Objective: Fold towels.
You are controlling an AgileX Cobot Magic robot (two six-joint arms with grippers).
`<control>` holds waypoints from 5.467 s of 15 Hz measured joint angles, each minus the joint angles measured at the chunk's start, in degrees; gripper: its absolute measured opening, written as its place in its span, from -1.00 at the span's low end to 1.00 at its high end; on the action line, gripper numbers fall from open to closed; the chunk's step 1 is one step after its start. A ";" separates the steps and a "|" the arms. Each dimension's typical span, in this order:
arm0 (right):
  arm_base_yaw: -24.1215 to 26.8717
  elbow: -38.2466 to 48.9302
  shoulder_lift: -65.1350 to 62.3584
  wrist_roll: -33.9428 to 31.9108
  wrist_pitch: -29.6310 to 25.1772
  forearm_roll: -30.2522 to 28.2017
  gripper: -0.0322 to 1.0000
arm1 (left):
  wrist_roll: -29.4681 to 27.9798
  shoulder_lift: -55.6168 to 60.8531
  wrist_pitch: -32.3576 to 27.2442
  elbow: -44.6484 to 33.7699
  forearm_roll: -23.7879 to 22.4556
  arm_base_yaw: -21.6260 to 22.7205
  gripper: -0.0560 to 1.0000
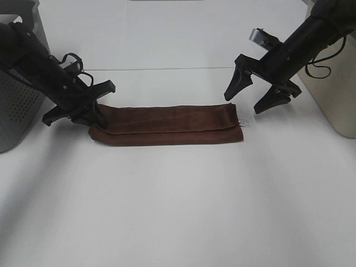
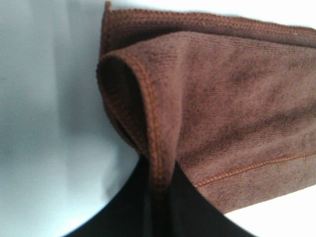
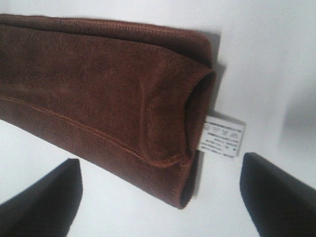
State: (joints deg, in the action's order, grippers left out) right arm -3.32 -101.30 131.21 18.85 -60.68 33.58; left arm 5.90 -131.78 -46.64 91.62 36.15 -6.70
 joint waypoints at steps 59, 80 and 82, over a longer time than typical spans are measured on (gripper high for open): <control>-15.18 6.36 -21.83 -12.32 -8.31 -20.91 0.56 | -5.90 31.00 -22.80 12.95 -26.93 -2.92 0.42; -16.62 71.33 -105.65 -11.97 0.69 -27.44 0.56 | -0.92 117.86 -14.84 -62.74 -27.90 -2.92 0.42; -16.62 71.51 -109.38 -11.92 0.69 -27.62 0.56 | -0.40 117.69 -14.21 -62.85 -27.85 -2.92 0.42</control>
State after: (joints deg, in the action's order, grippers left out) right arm -19.94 -29.79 21.83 6.93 -59.99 5.96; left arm 5.50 -14.09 -60.85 28.76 8.31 -9.63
